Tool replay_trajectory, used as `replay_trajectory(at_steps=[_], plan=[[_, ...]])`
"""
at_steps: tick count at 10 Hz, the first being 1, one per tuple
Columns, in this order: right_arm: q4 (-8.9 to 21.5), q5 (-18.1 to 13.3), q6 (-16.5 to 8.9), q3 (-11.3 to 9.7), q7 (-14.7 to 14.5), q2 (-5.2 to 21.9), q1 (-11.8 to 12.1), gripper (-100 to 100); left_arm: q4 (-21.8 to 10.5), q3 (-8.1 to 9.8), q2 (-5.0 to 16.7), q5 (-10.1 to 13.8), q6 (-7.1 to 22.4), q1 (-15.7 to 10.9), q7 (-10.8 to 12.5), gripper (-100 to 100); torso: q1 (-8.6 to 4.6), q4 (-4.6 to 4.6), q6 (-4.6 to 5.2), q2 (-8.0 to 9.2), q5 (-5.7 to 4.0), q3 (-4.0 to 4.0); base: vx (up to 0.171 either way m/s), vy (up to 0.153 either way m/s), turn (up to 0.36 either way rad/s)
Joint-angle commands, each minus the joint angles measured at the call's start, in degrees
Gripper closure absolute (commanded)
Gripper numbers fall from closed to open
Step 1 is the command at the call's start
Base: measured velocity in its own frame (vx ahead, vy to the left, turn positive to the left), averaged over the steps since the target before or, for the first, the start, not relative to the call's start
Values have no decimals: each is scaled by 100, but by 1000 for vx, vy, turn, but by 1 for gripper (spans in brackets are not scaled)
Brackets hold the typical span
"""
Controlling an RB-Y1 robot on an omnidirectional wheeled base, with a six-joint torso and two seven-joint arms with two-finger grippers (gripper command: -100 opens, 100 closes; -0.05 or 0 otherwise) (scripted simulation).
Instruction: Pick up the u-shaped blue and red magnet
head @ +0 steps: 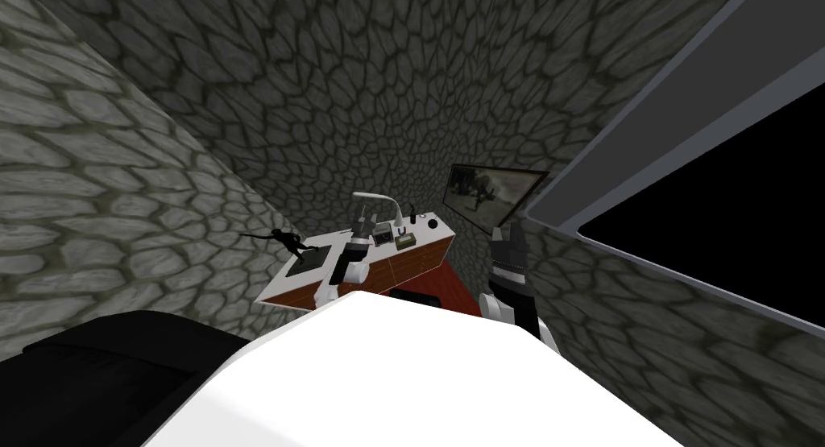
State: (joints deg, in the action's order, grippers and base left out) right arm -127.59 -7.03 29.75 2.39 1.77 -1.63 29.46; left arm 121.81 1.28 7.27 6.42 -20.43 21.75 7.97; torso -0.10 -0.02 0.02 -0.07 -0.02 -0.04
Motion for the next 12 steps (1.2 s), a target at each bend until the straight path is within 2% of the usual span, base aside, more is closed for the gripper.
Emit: replay_trajectory(at_steps=[1,3,4,5,6,8,9,10,11,12], plan=[[0,0,0,0,0,0,0,0,-67,-64,12,21,163,-68,-7,-100,0,0,0,0,0,0,13,-16,-61],[0,0,0,0,0,0,0,0,-442,-79,207,182,530,-423,64,-100,4,0,-1,0,1,0,19,-15,-161],[0,0,0,0,0,0,0,0,-445,-79,207,182,597,-423,64,-100,5,-1,0,-3,1,-2,20,-11,-55],[0,0,0,1,0,0,1,0,-656,-76,312,267,817,-613,102,-100,5,-1,-4,-2,1,-1,20,-15,-99],[0,0,0,0,0,0,0,0,-656,-76,312,267,839,-613,102,-100,5,-1,-2,-3,1,-2,17,-9,-71],[0,0,0,0,0,0,0,0,-1069,-45,535,444,1230,-1009,183,-100,5,0,-1,-2,1,-1,28,-19,-187],[0,0,0,0,0,0,0,0,-1116,-45,535,444,1374,-1009,183,-100,2,-2,-1,-7,0,-4,34,-12,-60],[0,0,0,1,0,0,1,0,-1364,-17,650,536,1558,-1210,226,-100,5,-2,-6,-7,1,-4,36,-11,-149],[0,0,0,0,0,0,1,0,-1364,-17,650,536,1668,-1210,226,-100,6,-2,-2,-9,1,-5,27,-5,-62],[0,0,0,1,0,0,1,0,-1609,19,769,630,1878,-1412,270,-100,6,-1,-6,-4,1,-3,30,-14,-130]])
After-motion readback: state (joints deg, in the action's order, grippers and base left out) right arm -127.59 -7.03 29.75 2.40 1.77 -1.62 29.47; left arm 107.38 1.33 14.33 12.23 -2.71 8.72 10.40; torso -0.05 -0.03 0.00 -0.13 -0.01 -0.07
